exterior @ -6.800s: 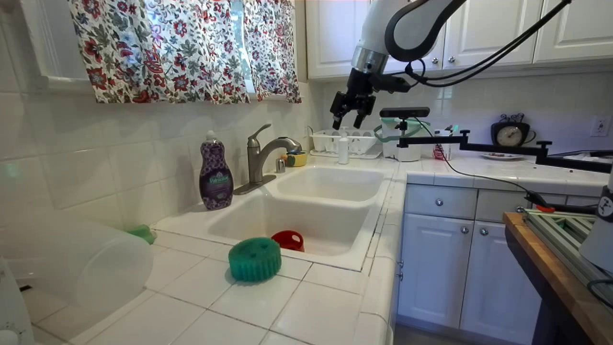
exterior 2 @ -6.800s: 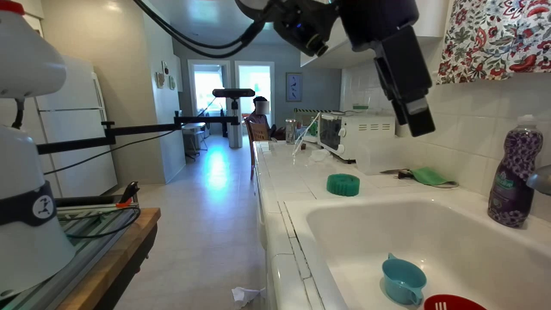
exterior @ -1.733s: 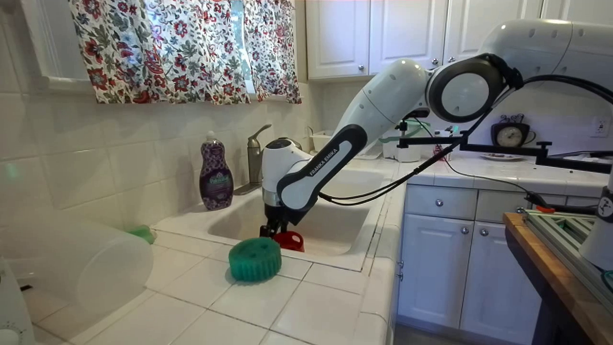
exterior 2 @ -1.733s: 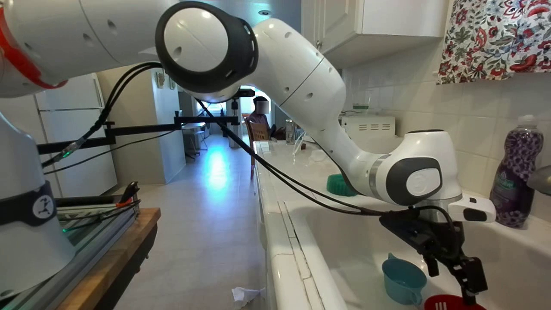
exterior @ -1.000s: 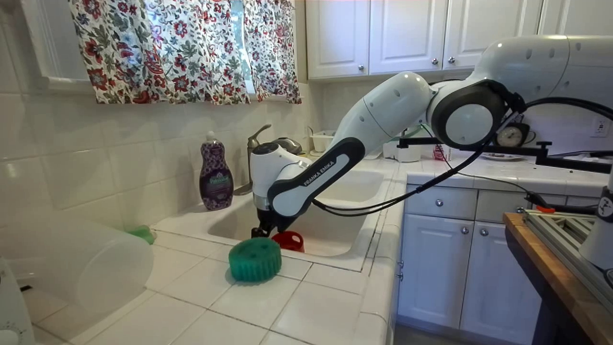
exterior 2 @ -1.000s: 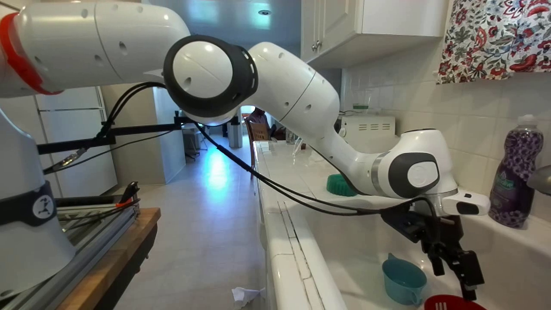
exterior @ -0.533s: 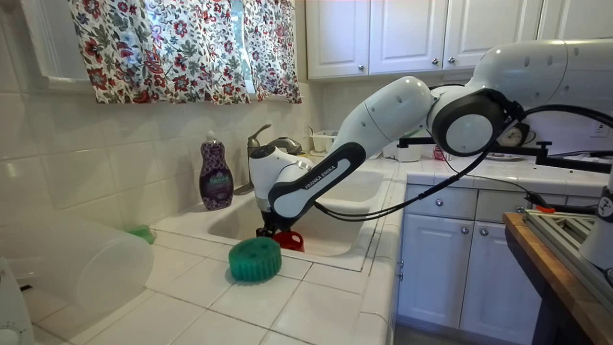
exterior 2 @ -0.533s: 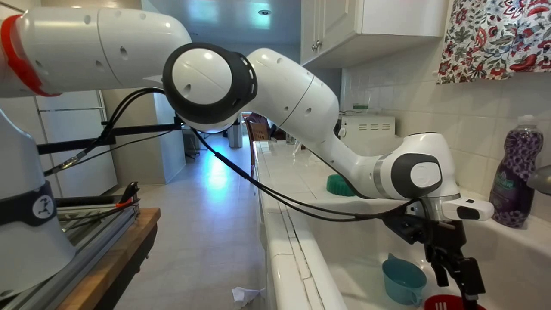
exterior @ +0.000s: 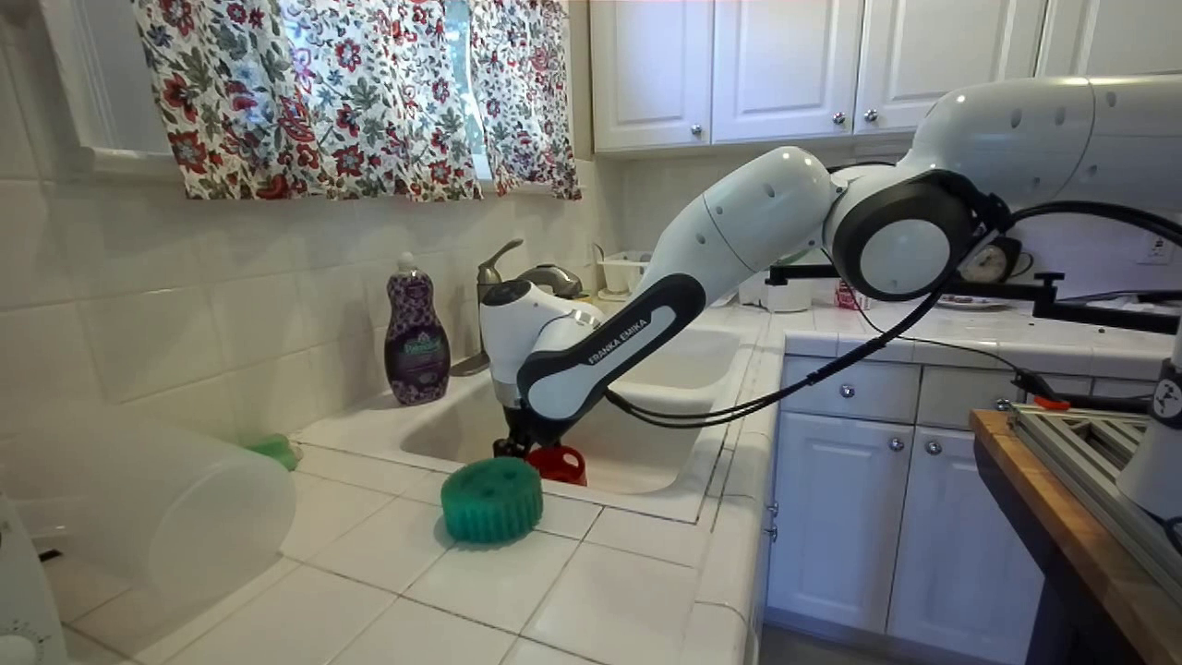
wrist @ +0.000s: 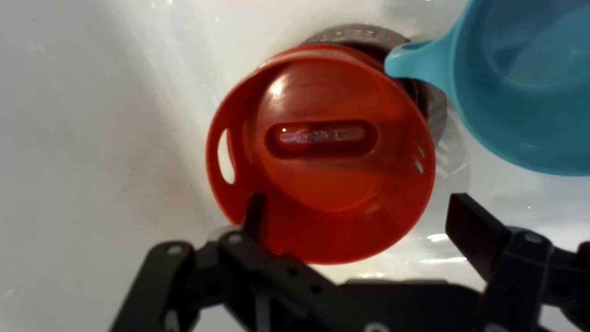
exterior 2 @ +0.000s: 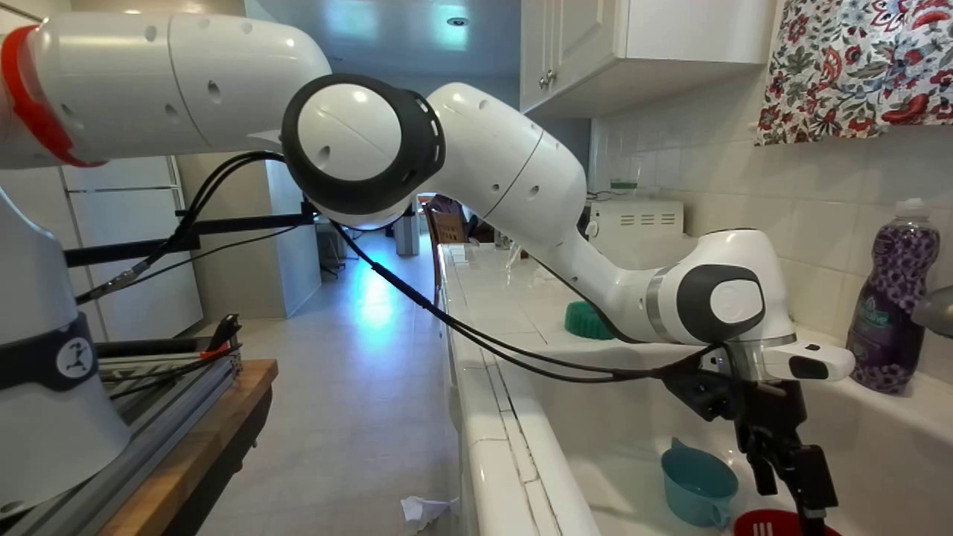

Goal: Take the red lid out of the sink and place it on the left side of the countertop.

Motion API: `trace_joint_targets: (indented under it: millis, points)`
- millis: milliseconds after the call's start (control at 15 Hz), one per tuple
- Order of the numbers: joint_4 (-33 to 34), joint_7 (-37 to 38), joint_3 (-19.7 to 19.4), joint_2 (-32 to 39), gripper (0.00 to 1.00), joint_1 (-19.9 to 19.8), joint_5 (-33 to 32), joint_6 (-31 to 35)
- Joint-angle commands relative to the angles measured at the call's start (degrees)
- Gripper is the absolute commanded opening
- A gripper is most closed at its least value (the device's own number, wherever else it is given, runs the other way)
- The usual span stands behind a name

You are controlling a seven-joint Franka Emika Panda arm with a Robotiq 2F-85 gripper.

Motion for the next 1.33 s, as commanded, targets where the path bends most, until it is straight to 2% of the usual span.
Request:
trace_joint_targets:
  millis: [0,467,533,600,933,1133,1267]
  points:
    - [0.31,-1.6,2.06,0.39,1.0,-1.41,-0.06,0.19]
    - [-2.38,-1.87,3.64,0.18,1.0,-3.43,0.63,0.14]
    - [-2.48,-1.91,3.69,0.19,0.75,-3.57,0.65,0.1]
    - [-2.65,-2.05,3.74,0.19,0.74,-3.6,0.6,0.1]
    - [-2.78,-2.39,3.99,0.22,0.33,-3.58,0.57,0.05]
    - [-2.72,-2.55,4.05,0.22,0.11,-3.58,0.57,0.04]
    - [-2.61,-2.67,4.01,0.22,0.0,-3.49,0.48,0.04]
